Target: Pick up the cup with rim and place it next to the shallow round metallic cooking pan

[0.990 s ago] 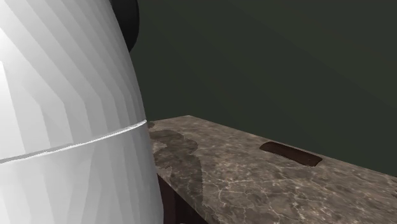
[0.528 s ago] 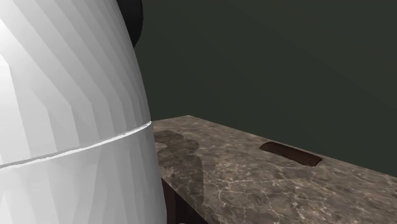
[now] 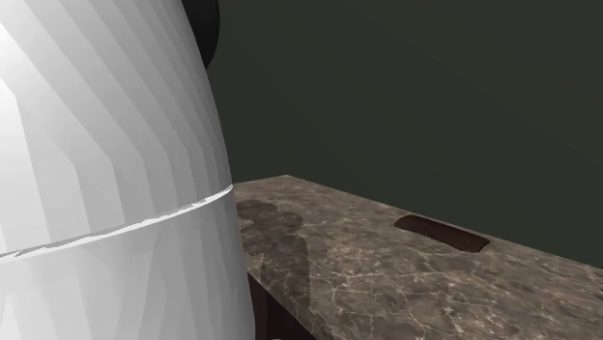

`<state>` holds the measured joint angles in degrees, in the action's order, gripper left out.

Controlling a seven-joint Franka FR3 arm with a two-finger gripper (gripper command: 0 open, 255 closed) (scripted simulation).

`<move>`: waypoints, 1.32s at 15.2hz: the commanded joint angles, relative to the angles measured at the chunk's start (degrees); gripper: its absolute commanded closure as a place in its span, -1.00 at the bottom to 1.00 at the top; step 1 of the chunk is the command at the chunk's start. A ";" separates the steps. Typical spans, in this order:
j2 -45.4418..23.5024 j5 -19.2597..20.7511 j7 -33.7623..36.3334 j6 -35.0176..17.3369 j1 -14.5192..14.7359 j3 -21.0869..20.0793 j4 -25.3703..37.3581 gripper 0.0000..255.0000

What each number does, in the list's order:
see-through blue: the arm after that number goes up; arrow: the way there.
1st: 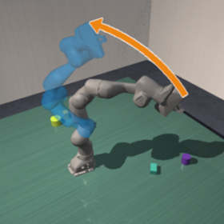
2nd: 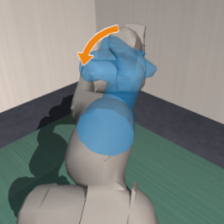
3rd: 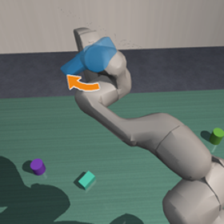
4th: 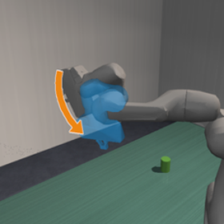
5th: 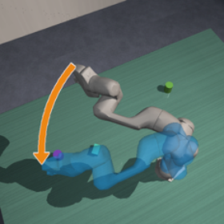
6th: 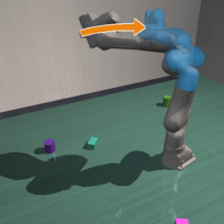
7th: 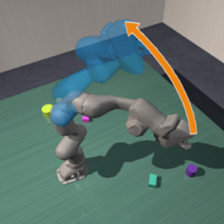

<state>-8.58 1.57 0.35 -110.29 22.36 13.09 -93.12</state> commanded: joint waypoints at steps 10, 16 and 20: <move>-0.42 0.00 0.29 -7.02 0.04 -0.05 -6.55 1.00; -0.42 0.00 0.29 -7.01 0.04 -0.05 -6.55 1.00; -0.42 0.01 0.29 -7.02 0.04 -0.05 -6.56 -1.00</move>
<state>-9.00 1.57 0.64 -117.31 22.41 13.04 -99.68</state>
